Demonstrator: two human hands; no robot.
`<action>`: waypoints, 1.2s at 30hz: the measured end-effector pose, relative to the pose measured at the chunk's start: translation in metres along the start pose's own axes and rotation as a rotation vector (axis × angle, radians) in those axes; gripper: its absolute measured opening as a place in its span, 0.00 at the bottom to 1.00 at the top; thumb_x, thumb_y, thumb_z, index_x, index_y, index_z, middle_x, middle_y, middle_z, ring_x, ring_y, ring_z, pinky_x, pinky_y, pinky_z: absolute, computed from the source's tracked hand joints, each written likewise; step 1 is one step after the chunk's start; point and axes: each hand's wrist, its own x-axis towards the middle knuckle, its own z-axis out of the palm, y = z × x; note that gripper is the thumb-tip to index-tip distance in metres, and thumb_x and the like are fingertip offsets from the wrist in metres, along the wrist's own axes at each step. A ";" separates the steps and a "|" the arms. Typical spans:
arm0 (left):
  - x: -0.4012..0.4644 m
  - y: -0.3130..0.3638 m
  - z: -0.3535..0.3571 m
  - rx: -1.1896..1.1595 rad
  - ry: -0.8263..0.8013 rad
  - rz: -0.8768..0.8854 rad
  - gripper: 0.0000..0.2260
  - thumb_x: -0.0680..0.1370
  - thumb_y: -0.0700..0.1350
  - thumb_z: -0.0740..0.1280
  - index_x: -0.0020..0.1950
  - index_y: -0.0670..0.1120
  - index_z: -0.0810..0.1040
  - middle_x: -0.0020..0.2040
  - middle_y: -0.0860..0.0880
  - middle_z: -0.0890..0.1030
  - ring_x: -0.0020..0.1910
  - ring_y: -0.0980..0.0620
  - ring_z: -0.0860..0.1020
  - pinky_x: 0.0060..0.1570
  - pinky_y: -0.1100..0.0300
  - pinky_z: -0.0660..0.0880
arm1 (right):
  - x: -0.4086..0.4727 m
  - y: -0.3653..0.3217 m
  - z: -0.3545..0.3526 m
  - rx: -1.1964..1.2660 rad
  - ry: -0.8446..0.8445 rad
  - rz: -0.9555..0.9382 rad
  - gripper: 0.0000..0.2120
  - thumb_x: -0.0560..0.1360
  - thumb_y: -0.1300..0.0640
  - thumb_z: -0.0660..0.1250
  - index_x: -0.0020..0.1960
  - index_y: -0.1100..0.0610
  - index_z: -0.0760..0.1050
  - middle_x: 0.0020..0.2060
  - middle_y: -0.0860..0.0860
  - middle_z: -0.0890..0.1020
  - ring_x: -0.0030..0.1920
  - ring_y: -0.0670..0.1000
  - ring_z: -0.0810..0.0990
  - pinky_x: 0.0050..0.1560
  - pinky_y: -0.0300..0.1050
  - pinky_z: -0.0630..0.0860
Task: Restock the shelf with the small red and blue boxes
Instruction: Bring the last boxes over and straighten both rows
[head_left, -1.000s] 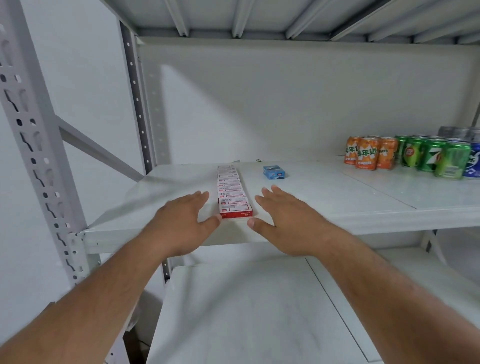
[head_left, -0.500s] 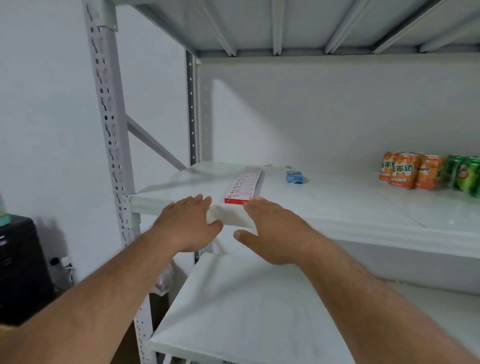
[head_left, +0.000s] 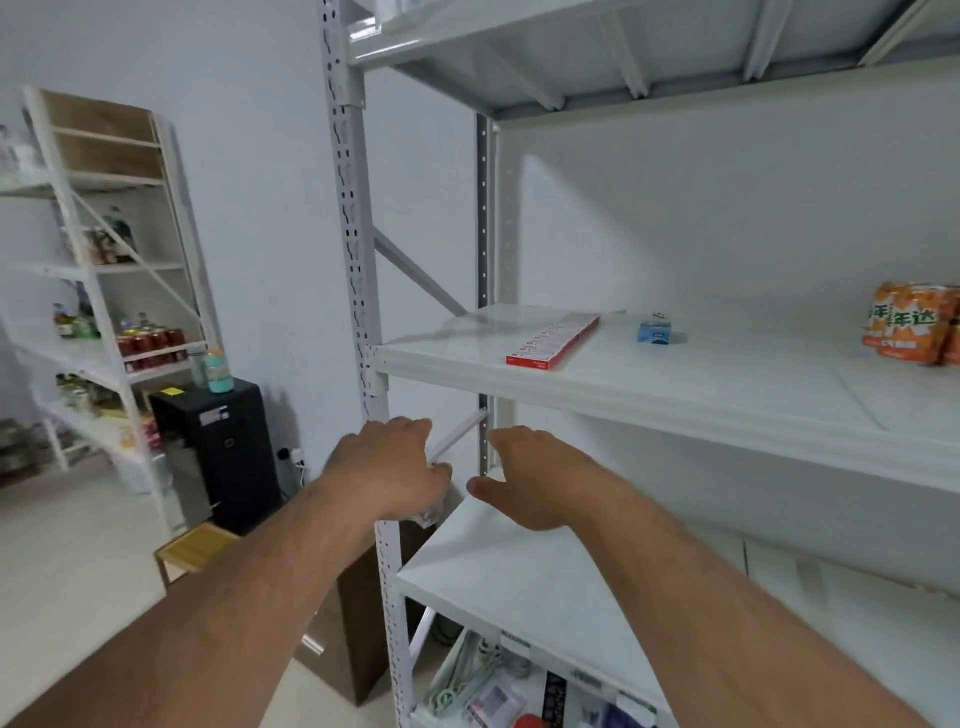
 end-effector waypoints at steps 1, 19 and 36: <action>-0.007 -0.003 0.002 -0.004 -0.002 -0.004 0.30 0.79 0.62 0.56 0.79 0.53 0.56 0.77 0.51 0.63 0.74 0.45 0.64 0.69 0.47 0.65 | -0.003 -0.003 0.003 0.005 -0.011 -0.004 0.30 0.80 0.40 0.61 0.77 0.53 0.61 0.74 0.53 0.69 0.71 0.56 0.70 0.66 0.52 0.70; -0.195 -0.061 0.035 -0.061 -0.011 -0.173 0.28 0.77 0.60 0.60 0.76 0.54 0.62 0.73 0.51 0.69 0.68 0.45 0.71 0.60 0.47 0.75 | -0.130 -0.121 0.046 0.039 -0.141 -0.171 0.22 0.82 0.46 0.60 0.72 0.55 0.68 0.67 0.55 0.74 0.64 0.55 0.74 0.56 0.46 0.70; -0.337 -0.053 0.060 -0.043 -0.053 -0.523 0.23 0.79 0.60 0.59 0.72 0.52 0.67 0.71 0.51 0.71 0.67 0.45 0.71 0.62 0.49 0.71 | -0.178 -0.162 0.113 0.034 -0.257 -0.436 0.15 0.76 0.38 0.61 0.56 0.46 0.73 0.50 0.47 0.80 0.48 0.51 0.81 0.52 0.53 0.81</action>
